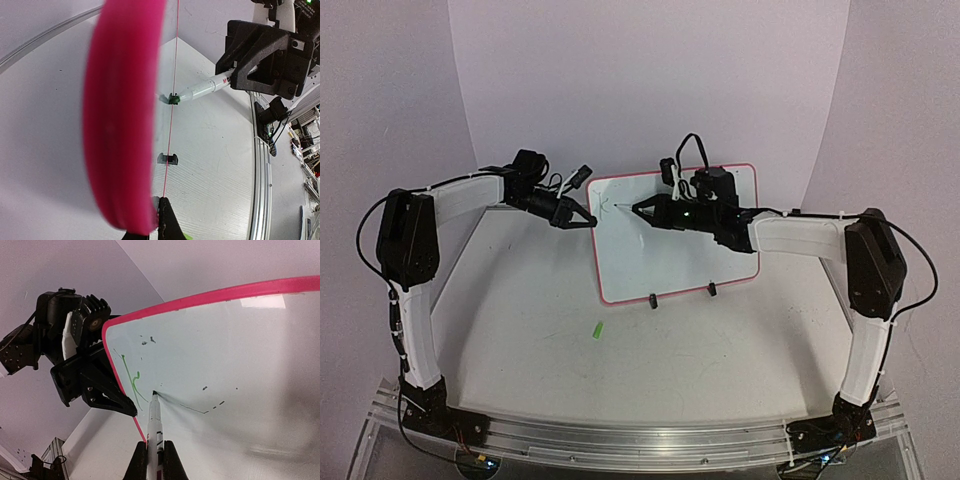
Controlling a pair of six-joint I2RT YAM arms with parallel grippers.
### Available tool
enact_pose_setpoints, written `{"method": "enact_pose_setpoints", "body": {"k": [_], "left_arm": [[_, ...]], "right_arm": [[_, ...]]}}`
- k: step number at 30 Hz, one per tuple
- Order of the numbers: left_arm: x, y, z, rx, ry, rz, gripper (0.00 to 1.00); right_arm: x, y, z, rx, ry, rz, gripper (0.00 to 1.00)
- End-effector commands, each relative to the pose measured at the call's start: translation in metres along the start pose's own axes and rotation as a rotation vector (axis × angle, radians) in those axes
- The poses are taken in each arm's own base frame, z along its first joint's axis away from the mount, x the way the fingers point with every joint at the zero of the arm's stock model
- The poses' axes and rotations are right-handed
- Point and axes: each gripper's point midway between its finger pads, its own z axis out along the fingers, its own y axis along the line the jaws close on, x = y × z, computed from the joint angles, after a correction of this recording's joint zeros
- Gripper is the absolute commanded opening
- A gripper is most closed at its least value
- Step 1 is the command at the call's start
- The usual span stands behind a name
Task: Write a sentence on the whiteboard
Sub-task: Write a sentence at the corner of the board.
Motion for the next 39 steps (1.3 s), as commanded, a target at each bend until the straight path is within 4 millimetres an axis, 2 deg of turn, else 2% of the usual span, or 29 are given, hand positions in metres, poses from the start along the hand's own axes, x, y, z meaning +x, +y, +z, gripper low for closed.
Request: {"method": "enact_pose_setpoints", "body": {"k": [1, 11, 17, 34, 39], "left_arm": [[-0.011, -0.007, -0.01, -0.048, -0.007, 0.078, 0.0], [-0.011, -0.007, -0.011, -0.049, -0.008, 0.08, 0.0], [-0.011, -0.008, -0.011, -0.047, -0.008, 0.081, 0.0], [-0.014, -0.01, -0.012, -0.045, -0.012, 0.085, 0.0], [-0.014, -0.01, -0.012, -0.045, -0.013, 0.087, 0.0]], "right_arm": [[-0.03, -0.005, -0.015, 0.057, -0.087, -0.009, 0.0], [-0.04, -0.003, -0.021, 0.06, -0.112, -0.016, 0.0], [-0.041, -0.001, -0.017, 0.041, -0.107, -0.018, 0.0], [-0.034, 0.001, 0.004, -0.02, -0.064, -0.01, 0.0], [-0.026, -0.001, 0.007, -0.028, -0.033, -0.002, 0.0]]}}
